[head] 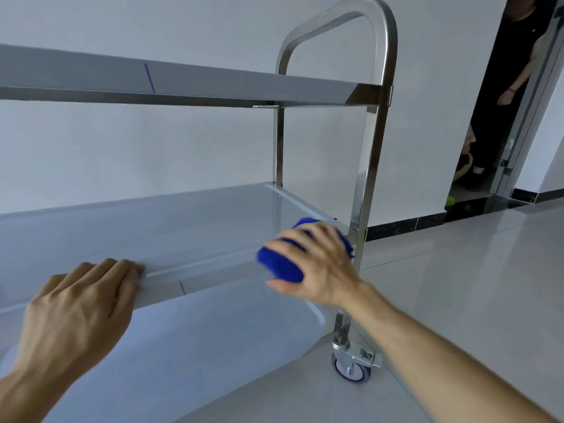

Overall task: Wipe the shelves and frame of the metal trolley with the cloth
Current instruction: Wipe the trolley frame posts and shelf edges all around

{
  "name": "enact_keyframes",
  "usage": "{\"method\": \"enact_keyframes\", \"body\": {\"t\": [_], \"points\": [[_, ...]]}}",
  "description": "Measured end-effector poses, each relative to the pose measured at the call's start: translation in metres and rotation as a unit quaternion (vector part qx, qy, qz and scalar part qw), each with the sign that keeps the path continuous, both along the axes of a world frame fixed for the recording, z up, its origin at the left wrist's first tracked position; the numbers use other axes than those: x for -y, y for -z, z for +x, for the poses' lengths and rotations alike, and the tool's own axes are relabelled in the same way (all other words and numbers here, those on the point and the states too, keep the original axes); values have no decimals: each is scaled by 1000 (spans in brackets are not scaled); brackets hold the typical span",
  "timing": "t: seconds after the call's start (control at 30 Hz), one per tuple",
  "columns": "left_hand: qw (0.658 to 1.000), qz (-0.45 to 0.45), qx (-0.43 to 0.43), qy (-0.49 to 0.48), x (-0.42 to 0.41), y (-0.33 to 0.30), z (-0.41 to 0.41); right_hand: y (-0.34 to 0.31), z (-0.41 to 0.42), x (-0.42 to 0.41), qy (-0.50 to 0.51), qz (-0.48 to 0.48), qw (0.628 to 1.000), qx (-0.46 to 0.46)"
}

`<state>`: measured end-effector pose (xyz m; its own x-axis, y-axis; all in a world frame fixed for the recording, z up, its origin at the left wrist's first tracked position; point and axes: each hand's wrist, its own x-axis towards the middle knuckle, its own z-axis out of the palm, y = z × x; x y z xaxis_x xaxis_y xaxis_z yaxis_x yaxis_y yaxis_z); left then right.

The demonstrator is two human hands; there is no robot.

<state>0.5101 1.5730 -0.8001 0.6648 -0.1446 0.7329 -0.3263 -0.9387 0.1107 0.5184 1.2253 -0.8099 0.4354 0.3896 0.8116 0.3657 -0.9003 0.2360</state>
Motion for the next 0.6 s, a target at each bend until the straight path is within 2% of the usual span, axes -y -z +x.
{"method": "enact_keyframes", "body": {"t": [0.1,0.2,0.27,0.43,0.6], "points": [[1000,14,-4,1,5,-6,-3,0,-2,46,57,32,997,-44],[1000,21,-11,-5,11,-7,-3,4,-2,34,87,90,992,-30],[1000,18,-14,-14,13,-6,-3,10,0,-3,69,103,992,-10],[1000,1,-12,-14,13,-9,-6,22,1,-101,-32,63,997,26],[1000,9,3,10,-7,-14,-16,3,5,-101,-44,40,998,27]]}}
